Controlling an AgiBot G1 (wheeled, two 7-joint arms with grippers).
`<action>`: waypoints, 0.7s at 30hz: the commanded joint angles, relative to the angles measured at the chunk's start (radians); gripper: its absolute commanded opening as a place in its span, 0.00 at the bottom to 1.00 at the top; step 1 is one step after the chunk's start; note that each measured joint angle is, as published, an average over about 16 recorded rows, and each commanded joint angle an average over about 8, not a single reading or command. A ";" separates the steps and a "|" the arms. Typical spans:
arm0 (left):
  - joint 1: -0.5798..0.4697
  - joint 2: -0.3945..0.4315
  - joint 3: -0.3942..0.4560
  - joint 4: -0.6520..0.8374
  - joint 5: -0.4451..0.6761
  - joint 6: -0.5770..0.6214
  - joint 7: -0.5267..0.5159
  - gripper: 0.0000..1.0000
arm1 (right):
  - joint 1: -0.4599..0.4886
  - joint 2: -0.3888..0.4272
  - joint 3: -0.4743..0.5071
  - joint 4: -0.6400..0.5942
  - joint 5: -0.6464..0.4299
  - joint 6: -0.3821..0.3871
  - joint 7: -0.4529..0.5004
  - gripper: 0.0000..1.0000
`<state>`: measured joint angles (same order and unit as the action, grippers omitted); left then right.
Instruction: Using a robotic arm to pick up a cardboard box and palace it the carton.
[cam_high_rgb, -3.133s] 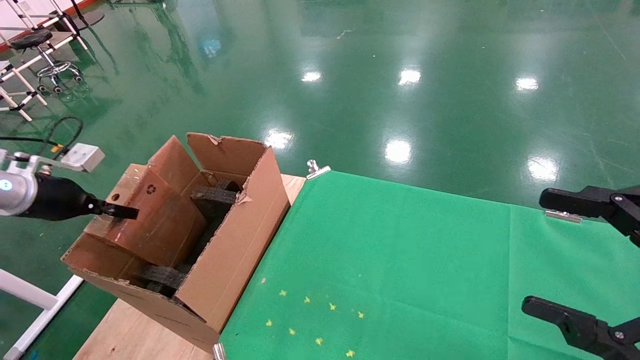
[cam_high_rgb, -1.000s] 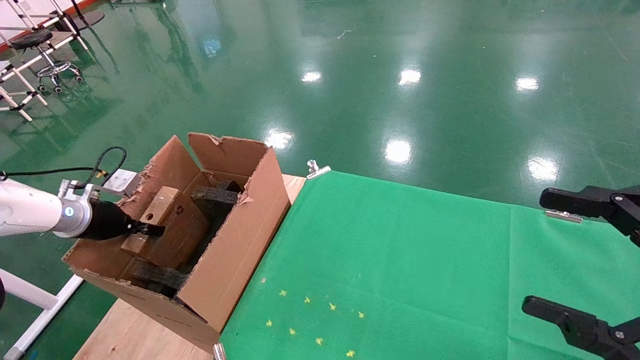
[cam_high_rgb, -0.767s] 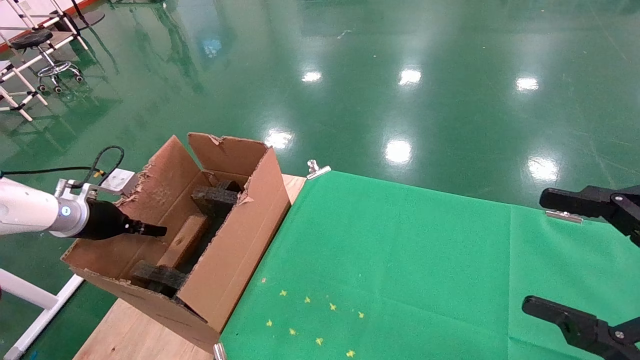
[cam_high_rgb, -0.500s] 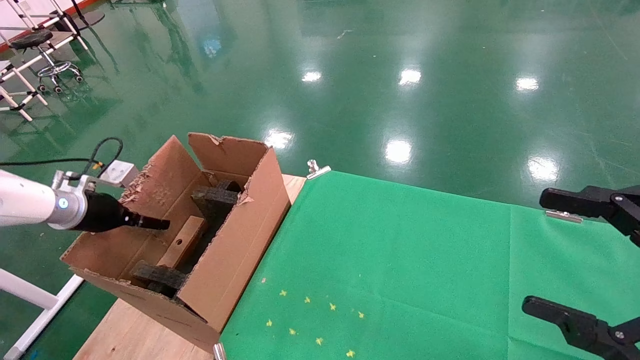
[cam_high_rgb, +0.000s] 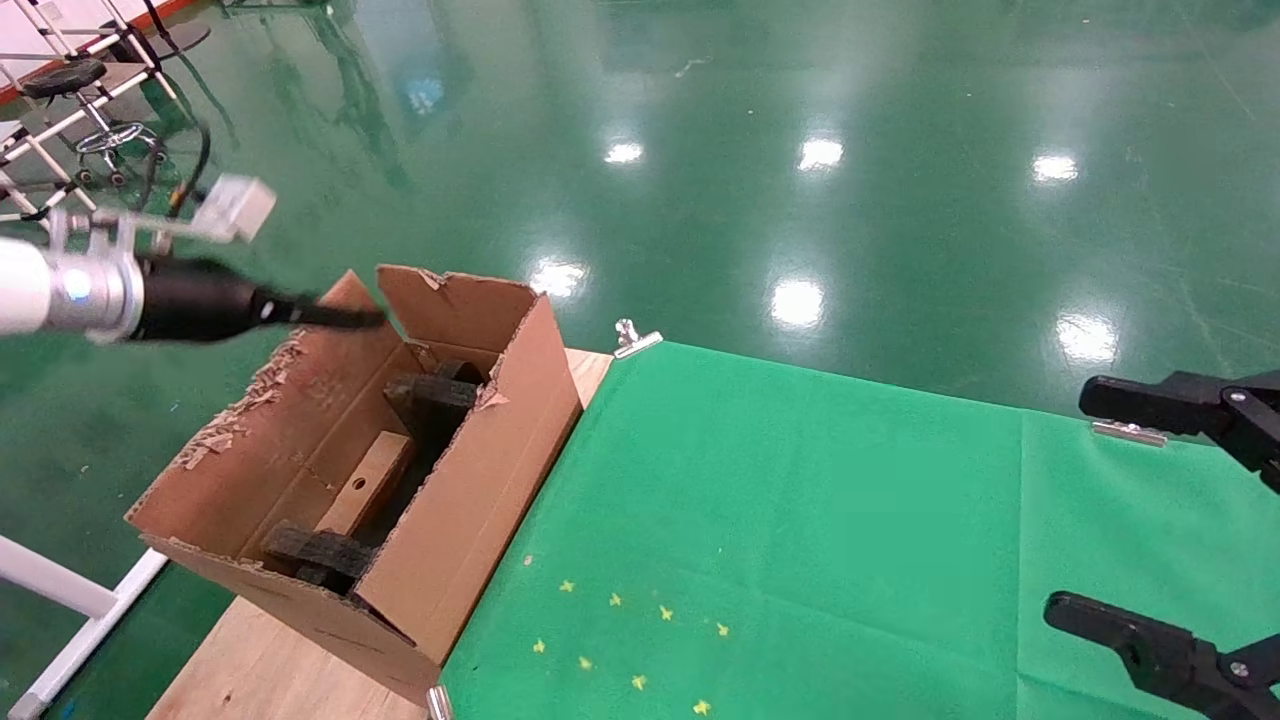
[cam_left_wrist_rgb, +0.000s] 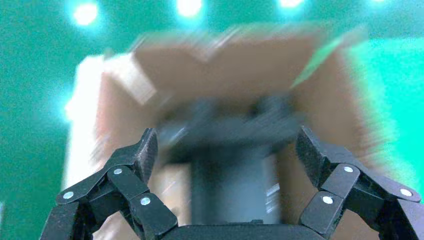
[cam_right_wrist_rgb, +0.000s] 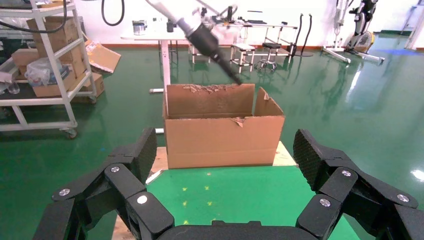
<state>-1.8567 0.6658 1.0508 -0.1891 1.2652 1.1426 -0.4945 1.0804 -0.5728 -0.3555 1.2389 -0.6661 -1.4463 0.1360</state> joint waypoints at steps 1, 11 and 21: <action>-0.011 -0.020 -0.030 -0.041 -0.047 0.053 0.018 1.00 | 0.000 0.000 0.000 0.000 0.000 0.000 0.000 1.00; 0.065 -0.031 -0.130 -0.152 -0.261 0.243 -0.023 1.00 | 0.000 0.000 0.000 0.000 0.000 0.000 0.000 1.00; 0.109 -0.019 -0.168 -0.155 -0.358 0.324 -0.076 1.00 | 0.000 0.000 0.000 0.000 0.000 0.000 0.000 1.00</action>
<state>-1.7481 0.6455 0.8835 -0.3492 0.9158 1.4593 -0.5657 1.0801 -0.5727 -0.3554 1.2387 -0.6662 -1.4459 0.1360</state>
